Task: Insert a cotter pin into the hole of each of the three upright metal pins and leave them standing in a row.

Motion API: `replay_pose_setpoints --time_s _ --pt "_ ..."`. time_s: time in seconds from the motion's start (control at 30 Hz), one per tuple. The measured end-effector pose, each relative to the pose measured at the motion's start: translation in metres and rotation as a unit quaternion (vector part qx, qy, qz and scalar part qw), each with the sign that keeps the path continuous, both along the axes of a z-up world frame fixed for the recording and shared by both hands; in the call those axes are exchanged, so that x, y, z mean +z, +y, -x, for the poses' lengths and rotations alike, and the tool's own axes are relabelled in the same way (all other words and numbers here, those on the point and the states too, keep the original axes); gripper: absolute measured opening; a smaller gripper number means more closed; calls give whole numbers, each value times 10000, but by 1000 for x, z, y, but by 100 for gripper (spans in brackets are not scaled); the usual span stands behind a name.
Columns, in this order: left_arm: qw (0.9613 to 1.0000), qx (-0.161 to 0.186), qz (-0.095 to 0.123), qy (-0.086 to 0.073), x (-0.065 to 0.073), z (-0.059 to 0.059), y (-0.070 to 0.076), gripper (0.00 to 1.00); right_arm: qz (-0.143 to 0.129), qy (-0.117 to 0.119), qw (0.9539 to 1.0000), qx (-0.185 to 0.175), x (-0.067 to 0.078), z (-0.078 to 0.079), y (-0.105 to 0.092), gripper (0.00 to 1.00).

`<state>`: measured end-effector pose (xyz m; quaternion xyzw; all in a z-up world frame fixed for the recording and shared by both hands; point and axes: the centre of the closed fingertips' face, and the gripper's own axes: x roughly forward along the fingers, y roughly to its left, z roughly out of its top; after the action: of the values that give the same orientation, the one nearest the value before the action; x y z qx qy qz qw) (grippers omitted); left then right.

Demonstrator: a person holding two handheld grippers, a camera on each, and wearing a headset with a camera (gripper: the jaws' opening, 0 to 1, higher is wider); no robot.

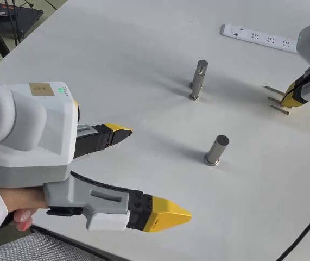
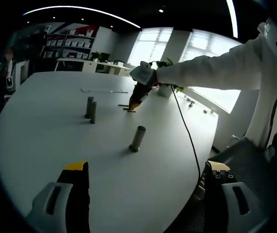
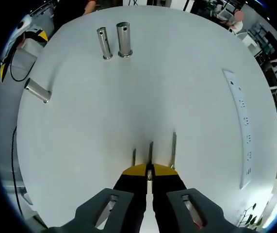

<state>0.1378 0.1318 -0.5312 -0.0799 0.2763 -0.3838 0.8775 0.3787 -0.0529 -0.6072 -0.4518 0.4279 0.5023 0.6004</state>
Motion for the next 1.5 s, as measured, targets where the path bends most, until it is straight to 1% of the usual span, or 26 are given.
replay_pose_setpoints --time_s 0.1,0.17,0.2,0.23,0.27,0.37,0.4,0.47,0.57,0.67,0.73,0.83,0.87,0.9,0.97,1.07,1.13,1.17,1.2,1.23,1.27,1.3,1.33,1.4,1.43,1.5 --pt "10000 -12 -8 -20 1 0 0 99 -37 -73 10000 -55 0 1 0 0" --pt "10000 12 2 -42 3 -1 0 99 122 -199 9997 51 1 4 -4 0" --pt "10000 21 10 -45 3 -1 0 99 184 -215 9995 143 -1 0 -7 0" --pt "10000 24 21 -43 4 -1 0 99 190 -201 9995 138 -1 1 -8 0" --pt "10000 11 32 -37 4 -1 -1 99 194 -240 9994 183 2 3 -9 0" --pt "10000 -39 9 -44 4 0 -3 99 88 -329 9993 157 12 5 -10 0" --pt "10000 -45 6 -47 4 0 -3 99 45 -346 9993 158 7 0 -13 0" --pt "10000 -68 24 -53 5 0 -5 99 -24 -425 9990 146 14 0 -13 0" --pt "9998 -89 129 -114 11 -1 -7 99 -126 -558 9981 235 28 4 -10 0" --pt "9997 -101 128 -169 14 -2 -8 99 -172 -903 9948 434 45 7 -6 0" --pt "9997 -96 136 -195 16 -3 -8 99 -311 -964 9939 444 54 14 -1 0" --pt "9995 -80 219 -220 19 -4 -10 99 -323 -1108 9918 548 63 20 1 0" --pt "9994 -80 235 -228 20 -4 -10 99 -345 -1169 9906 617 61 18 1 0" --pt "9993 -87 259 -241 22 -4 -10 98 -381 -1210 9898 649 63 19 2 0" --pt "9992 -88 288 -257 23 -4 -11 95 -506 -1255 9886 659 71 26 5 0" --pt "9991 -68 319 -274 25 -6 -11 94 -610 -1354 9866 678 79 36 7 0" --pt "9990 -54 349 -289 28 -7 -11 92 -845 -1439 9834 710 86 44 13 0" --pt "9988 -21 383 -298 30 -9 -10 91 -1028 -1435 9821 662 91 51 16 0" --pt "9987 13 417 -308 32 -11 -10 89 -1065 -1452 9814 659 93 54 17 0" --pt "9983 37 484 -324 34 -13 -10 87 -1113 -1513 9798 689 95 54 18 0" --pt "9981 33 525 -311 36 -14 -11 85 -1179 -1549 9784 700 94 46 19 0" --pt "9979 26 564 -304 38 -15 -11 83 -1248 -1566 9772 700 96 48 20 0" --pt "9978 2 587 -306 39 -16 -13 82 -1368 -1592 9753 680 100 55 23 0" --pt "9979 -58 560 -329 41 -19 -17 81 -1493 -1640 9725 712 106 65 26 0" --pt "9979 -80 547 -340 42 -20 -19 80 -1536 -1631 9719 720 107 69 27 0" --pt "9977 -100 575 -336 44 -25 -23 78 -1748 -1587 9683 811 111 81 35 0"
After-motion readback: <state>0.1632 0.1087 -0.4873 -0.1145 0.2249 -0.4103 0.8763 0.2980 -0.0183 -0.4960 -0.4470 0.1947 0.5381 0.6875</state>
